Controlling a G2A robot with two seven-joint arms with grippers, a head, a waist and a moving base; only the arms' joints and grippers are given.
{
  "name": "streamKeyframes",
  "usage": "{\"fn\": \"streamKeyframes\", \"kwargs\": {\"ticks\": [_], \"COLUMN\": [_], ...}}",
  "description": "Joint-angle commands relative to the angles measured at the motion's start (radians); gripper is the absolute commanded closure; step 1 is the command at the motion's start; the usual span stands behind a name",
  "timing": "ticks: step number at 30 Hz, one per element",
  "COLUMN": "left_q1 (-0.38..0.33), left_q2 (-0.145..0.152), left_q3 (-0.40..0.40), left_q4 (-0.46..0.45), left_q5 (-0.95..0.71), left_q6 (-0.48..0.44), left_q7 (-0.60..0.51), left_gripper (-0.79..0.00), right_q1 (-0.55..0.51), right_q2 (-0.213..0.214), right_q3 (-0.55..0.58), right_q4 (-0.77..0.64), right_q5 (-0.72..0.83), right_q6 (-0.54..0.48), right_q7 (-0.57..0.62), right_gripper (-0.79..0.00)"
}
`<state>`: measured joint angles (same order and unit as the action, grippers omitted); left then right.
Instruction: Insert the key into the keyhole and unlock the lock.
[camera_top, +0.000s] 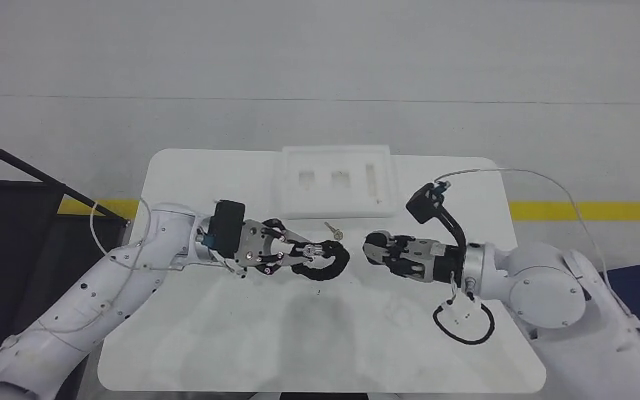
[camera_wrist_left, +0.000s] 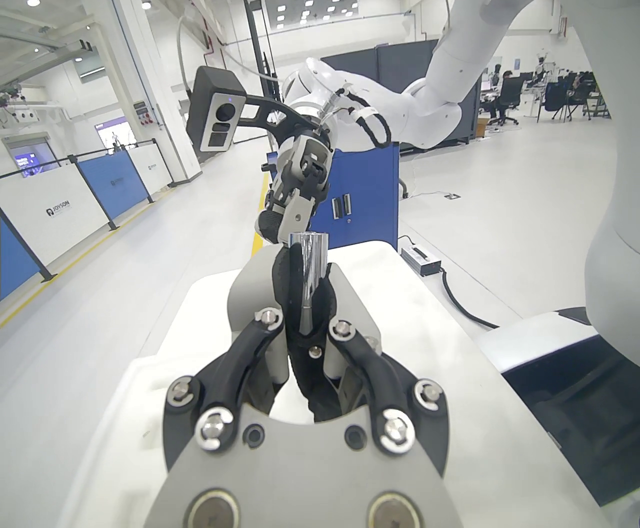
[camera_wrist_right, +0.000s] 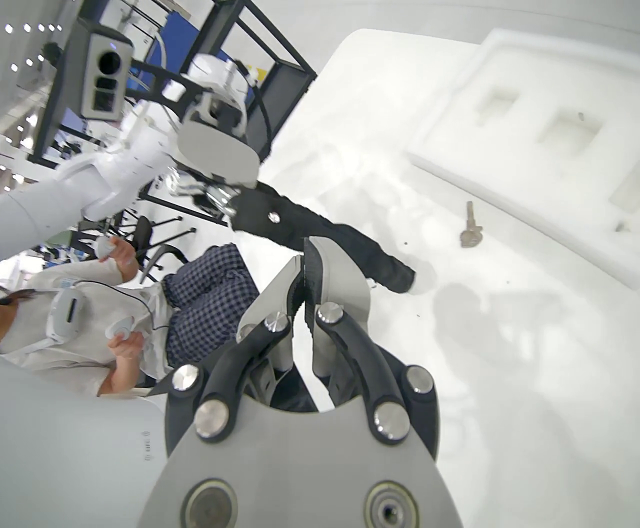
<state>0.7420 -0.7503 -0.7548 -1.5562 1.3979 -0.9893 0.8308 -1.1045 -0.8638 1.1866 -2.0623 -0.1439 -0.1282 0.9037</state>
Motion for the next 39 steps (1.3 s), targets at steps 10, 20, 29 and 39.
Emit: {"fn": "streamKeyframes", "kwargs": {"ticks": [10,20,29,39], "left_q1": [0.091,0.098,0.11,0.125], "left_q2": [0.107,0.159,0.2,0.228], "left_q3": [-0.135,-0.154,-0.175,-0.177], "left_q4": [0.009,0.035,0.029,0.019], "left_q5": [-0.004,-0.044,-0.072,-0.114], "left_q6": [-0.023,-0.023,-0.023,-0.023], "left_q7": [-0.023,-0.023,-0.023,-0.023], "left_gripper": [0.0,0.0,0.0,0.0], "right_q1": [0.079,0.22,0.296,0.289], "right_q2": [-0.047,-0.115,-0.155,-0.154], "right_q3": [-0.203,-0.377,-0.446,-0.438], "right_q4": [0.192,0.398,0.515,0.506], "right_q5": [-0.188,-0.272,-0.327,-0.352], "right_q6": [-0.117,-0.179,-0.221,-0.253], "right_q7": [-0.156,-0.216,-0.255,-0.282], "right_gripper": [0.0,0.0,0.0,0.0]}}
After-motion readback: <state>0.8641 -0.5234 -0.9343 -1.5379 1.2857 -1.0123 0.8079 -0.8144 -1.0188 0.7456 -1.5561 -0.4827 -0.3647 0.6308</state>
